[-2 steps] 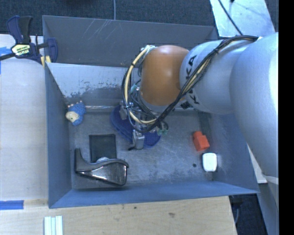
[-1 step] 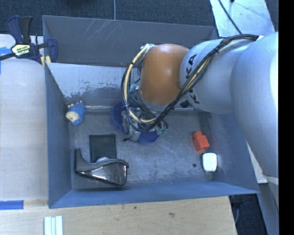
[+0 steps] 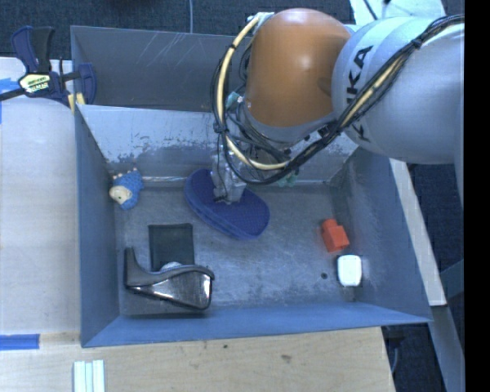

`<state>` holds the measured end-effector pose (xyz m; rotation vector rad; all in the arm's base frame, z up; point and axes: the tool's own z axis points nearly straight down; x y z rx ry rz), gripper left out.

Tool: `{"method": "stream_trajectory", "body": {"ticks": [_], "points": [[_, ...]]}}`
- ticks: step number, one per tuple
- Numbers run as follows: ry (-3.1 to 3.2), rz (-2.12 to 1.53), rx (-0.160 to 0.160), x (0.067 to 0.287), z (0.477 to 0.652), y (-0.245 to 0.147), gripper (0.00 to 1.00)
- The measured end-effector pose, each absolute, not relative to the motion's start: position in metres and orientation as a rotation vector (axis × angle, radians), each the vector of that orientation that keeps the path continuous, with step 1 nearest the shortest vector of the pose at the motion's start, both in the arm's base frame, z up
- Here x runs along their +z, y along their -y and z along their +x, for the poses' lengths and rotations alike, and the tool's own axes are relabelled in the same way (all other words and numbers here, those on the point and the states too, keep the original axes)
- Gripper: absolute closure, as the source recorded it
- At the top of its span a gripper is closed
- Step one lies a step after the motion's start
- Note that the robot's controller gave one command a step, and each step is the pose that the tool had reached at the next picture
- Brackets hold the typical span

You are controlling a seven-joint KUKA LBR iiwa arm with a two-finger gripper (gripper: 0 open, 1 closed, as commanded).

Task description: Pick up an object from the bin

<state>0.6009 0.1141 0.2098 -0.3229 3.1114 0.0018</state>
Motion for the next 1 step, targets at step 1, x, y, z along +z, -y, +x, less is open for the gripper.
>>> {"method": "stream_trajectory", "body": {"ticks": [1], "points": [[-3.142, -0.161, 0.0, 0.1146, 0.6146, -0.1384, 1.0]]}}
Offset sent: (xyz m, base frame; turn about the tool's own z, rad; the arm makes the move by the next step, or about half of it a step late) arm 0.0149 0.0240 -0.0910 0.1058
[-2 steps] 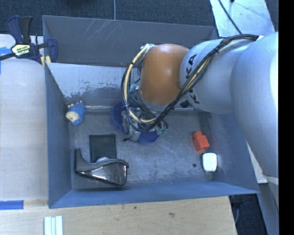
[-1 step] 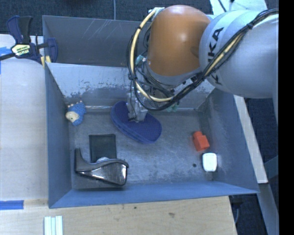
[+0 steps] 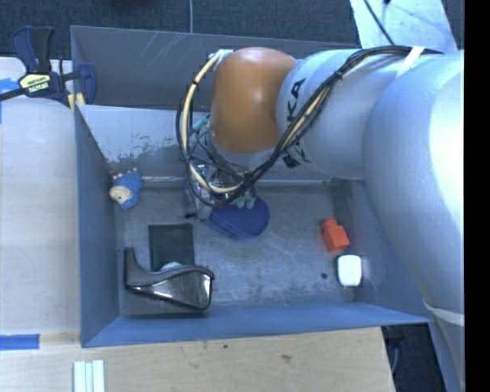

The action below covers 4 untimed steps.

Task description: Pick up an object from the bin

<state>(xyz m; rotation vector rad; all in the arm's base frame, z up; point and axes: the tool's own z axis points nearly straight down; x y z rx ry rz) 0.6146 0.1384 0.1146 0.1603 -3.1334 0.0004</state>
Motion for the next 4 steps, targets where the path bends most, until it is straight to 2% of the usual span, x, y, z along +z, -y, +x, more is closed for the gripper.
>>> {"method": "stream_trajectory", "body": {"ticks": [1, 2, 3, 4], "points": [[3.137, 0.016, 0.001, 0.067, 0.55, -0.114, 1.0], [3.139, 0.019, 0.002, 0.07, 0.552, -0.115, 0.0], [3.135, -0.036, 0.013, 0.069, 0.551, -0.125, 0.0], [3.143, -0.029, 0.001, 0.072, 0.553, -0.131, 1.0]]}}
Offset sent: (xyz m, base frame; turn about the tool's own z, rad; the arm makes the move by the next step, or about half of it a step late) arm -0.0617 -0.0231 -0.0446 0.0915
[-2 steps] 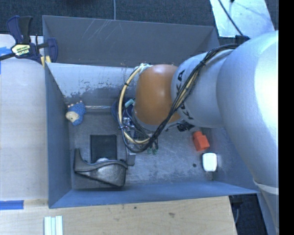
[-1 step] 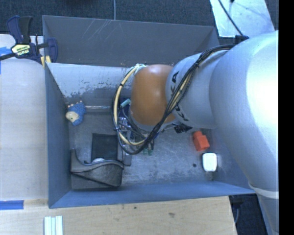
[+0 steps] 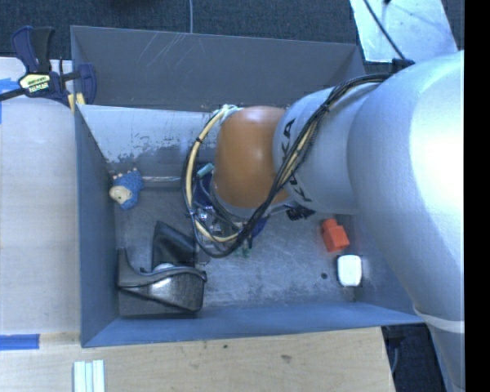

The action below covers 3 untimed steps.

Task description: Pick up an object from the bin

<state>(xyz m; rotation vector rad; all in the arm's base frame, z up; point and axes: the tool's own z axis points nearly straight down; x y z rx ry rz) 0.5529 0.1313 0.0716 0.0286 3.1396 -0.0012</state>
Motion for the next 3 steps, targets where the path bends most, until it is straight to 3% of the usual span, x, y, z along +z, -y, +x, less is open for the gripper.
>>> {"method": "stream_trajectory", "body": {"ticks": [1, 2, 3], "points": [[-3.131, 0.03, 0.0, 0.073, 0.555, -0.131, 0.0], [-3.097, -0.02, 0.006, 0.079, 0.516, -0.176, 0.0], [-3.113, -0.025, 0.011, 0.077, 0.513, -0.179, 1.0]]}}
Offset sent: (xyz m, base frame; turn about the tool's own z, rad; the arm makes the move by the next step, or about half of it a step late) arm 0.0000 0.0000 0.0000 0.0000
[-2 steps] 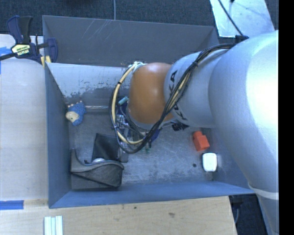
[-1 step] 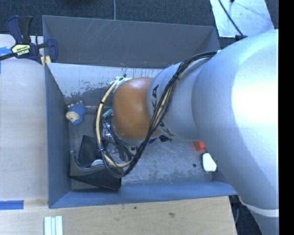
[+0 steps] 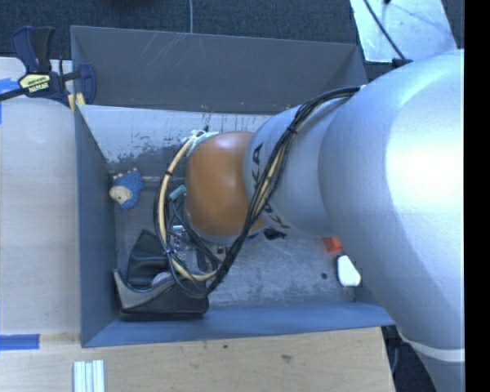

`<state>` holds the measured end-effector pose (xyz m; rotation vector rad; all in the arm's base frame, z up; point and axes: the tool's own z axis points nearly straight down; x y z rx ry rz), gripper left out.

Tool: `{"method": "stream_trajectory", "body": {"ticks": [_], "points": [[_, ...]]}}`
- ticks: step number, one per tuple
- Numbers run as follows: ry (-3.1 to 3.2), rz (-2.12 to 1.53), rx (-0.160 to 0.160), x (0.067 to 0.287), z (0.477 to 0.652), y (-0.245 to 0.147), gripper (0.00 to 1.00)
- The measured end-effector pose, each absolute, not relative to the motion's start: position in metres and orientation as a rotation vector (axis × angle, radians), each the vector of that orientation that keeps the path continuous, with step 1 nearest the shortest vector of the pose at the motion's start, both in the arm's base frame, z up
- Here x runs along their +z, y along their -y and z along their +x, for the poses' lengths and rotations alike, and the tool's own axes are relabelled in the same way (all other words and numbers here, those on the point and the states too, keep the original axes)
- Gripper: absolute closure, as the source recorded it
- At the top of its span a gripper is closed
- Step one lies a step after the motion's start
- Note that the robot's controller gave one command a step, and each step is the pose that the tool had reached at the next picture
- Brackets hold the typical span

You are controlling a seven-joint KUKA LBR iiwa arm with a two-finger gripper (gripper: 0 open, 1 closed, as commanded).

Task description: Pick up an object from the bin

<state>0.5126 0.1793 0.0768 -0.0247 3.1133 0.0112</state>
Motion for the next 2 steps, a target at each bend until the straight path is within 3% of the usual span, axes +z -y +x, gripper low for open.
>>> {"method": "stream_trajectory", "body": {"ticks": [1, 2], "points": [[-3.13, 0.025, 0.003, 0.179, 0.539, -0.152, 1.0], [-3.13, -0.003, 0.005, 0.261, 0.541, -0.17, 1.0]]}}
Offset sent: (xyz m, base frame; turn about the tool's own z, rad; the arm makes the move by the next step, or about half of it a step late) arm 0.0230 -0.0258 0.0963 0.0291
